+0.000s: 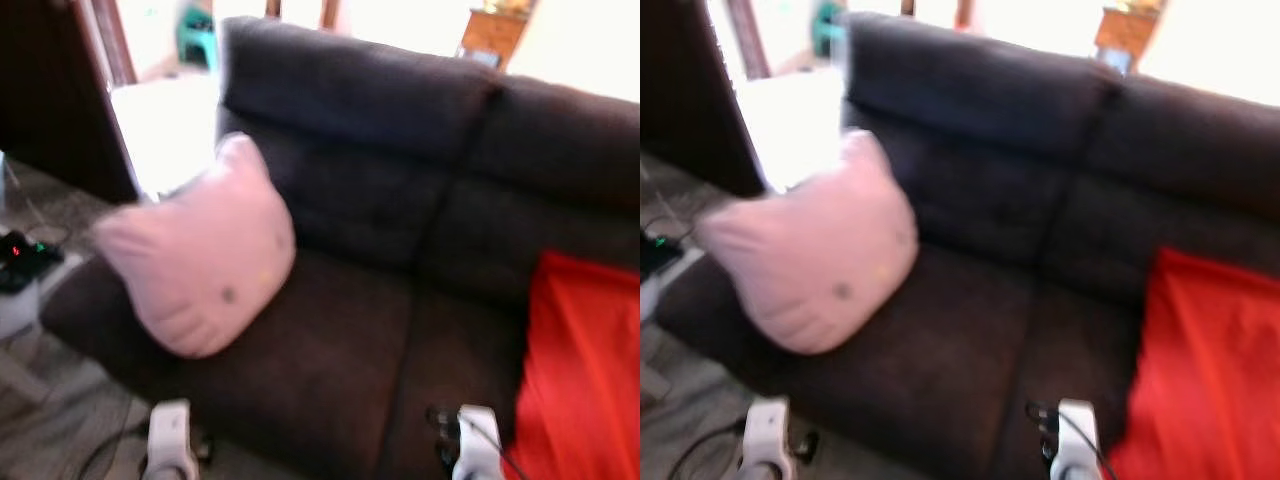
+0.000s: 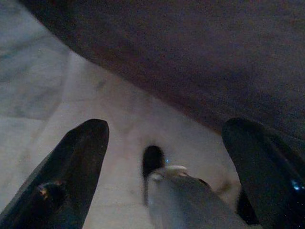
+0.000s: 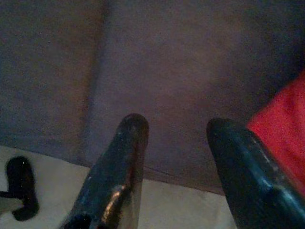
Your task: Move the pillow to the sofa from floor
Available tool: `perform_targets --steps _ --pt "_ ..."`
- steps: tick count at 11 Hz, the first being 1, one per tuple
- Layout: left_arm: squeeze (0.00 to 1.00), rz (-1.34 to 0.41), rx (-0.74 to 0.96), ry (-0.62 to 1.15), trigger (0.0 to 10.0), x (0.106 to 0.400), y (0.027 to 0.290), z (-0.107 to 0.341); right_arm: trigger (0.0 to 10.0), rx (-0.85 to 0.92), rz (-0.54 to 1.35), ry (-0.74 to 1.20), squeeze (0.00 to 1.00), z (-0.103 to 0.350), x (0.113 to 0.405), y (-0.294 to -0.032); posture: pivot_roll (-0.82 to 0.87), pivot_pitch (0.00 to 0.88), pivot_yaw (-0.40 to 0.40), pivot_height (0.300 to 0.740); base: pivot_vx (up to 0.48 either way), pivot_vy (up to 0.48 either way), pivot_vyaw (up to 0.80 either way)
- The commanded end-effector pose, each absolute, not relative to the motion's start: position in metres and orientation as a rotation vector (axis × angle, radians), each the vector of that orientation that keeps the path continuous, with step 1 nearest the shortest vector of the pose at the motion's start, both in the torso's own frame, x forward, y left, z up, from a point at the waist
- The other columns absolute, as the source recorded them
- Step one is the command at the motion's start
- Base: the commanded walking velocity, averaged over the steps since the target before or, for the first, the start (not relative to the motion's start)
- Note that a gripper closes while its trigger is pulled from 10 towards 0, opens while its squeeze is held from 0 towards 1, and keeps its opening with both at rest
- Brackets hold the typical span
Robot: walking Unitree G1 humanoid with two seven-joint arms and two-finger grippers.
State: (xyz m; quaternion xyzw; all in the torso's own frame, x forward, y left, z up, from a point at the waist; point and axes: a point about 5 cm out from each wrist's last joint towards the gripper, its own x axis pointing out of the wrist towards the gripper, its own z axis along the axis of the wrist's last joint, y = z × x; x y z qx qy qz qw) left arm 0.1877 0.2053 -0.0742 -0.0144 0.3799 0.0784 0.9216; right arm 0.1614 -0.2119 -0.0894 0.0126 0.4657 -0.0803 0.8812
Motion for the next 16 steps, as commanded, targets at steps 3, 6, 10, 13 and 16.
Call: perform_targets --steps 3,6,10,13,16 --pt "0.0 0.171 -0.064 0.793 10.0 0.1856 0.2032 -0.0761 10.0 0.022 -0.172 0.964 0.0 -0.0881 0.1637 -0.2137 0.08 0.035 -0.104 0.736 0.0 0.0 0.0" --pt "0.0 0.167 -0.057 0.796 10.0 0.1839 0.2026 -0.077 10.0 0.021 -0.175 0.969 0.0 -0.0884 0.1634 -0.2139 0.08 0.035 -0.104 0.736 0.0 0.0 0.0" --pt "0.0 0.165 -0.061 0.793 10.0 0.1834 0.2016 -0.0772 10.0 0.028 -0.171 0.972 0.0 -0.0885 0.1632 -0.2135 0.08 0.032 -0.105 0.736 0.0 0.0 -0.69" --pt "0.0 0.162 -0.061 0.791 10.0 0.1834 0.2022 -0.0771 10.0 0.024 -0.168 0.974 0.0 -0.0886 0.1633 -0.2134 0.08 0.032 -0.105 0.736 0.0 0.0 -0.69" --pt "0.0 0.149 -0.047 0.793 10.0 0.1836 0.2011 -0.0771 10.0 0.021 -0.167 0.975 0.0 -0.0886 0.1632 -0.2137 0.08 0.033 -0.107 0.736 0.0 0.0 -0.68"
